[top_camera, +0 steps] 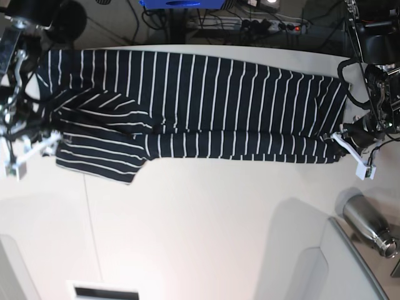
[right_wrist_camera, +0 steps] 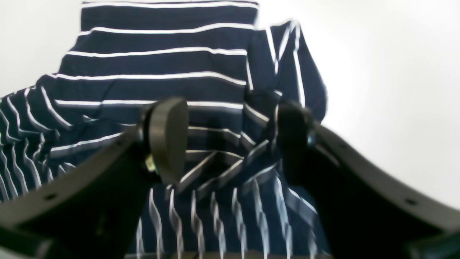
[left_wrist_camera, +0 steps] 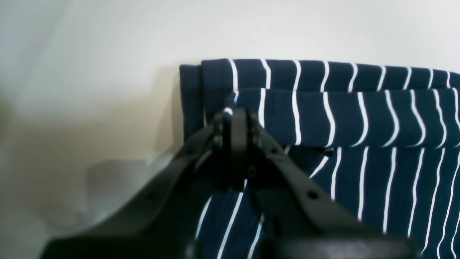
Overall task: Layout the t-shirt on the table in an organized manner, then fold the t-shirt properly
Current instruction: 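Regrasp the folded shirt end with the right gripper and tuck it flat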
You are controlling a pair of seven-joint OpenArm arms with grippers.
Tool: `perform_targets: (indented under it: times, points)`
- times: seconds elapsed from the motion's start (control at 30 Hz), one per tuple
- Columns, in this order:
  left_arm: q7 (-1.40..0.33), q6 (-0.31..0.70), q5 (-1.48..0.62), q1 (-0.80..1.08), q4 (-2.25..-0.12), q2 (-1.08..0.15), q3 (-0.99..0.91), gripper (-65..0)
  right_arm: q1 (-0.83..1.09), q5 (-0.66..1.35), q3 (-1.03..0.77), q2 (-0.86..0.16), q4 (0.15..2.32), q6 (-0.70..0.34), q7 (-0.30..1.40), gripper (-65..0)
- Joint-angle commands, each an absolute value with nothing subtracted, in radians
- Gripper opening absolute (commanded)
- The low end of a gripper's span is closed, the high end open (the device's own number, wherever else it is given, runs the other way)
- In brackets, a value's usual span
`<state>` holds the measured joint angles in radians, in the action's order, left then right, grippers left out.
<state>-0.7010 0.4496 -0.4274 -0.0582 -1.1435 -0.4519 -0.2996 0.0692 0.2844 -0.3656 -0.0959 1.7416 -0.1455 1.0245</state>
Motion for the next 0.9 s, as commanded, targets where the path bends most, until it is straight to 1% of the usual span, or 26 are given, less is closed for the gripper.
perform_targets:
  times: [0.0,0.07,0.17,0.27,0.37,0.47,0.73,0.87]
  points:
    - [-0.687,0.453,-0.437,-0.071,-1.159,-0.472,-0.306,-65.0,0.002,0.295,-0.332,-0.136,1.707,-0.148,0.993,-28.4]
    - [-0.687,0.453,-0.437,-0.071,-1.159,-0.472,-0.306,-65.0,-0.114,0.295,-0.255,-0.194,1.524,-0.15,0.98,-28.4]
    - [-0.687,0.453,-0.437,-0.071,-1.159,-0.472,-0.306,-65.0,-0.268,0.297,-0.162,-0.252,1.218,-0.15,0.88,-28.4]
    - [-0.687,0.453,-0.437,-0.07,-1.159,-0.472,-0.306,-65.0,-0.386,0.297,-0.101,-0.288,0.947,-0.15,0.786,-28.4]
    - [-0.687,0.453,-0.437,-0.07,-1.159,-0.472,-0.306,-65.0,-0.452,0.297,-0.059,-0.298,0.75,-0.15,0.699,-28.5]
    - [-0.687,0.453,-0.437,-0.07,-1.158,-0.472,-0.306,-65.0,-0.46,0.297,-0.033,-0.308,0.702,-0.15,0.638,-28.5]
    - [-0.687,0.453,-0.437,-0.071,-1.158,-0.47,-0.306,-65.0,-0.456,0.298,-0.035,-0.3,0.7,-0.15,0.644,-28.7]
    - [-0.687,0.452,-0.437,-0.071,-1.158,-0.47,-0.306,-65.0,-0.456,0.3,-0.035,-0.274,0.702,-0.15,0.67,-28.8]
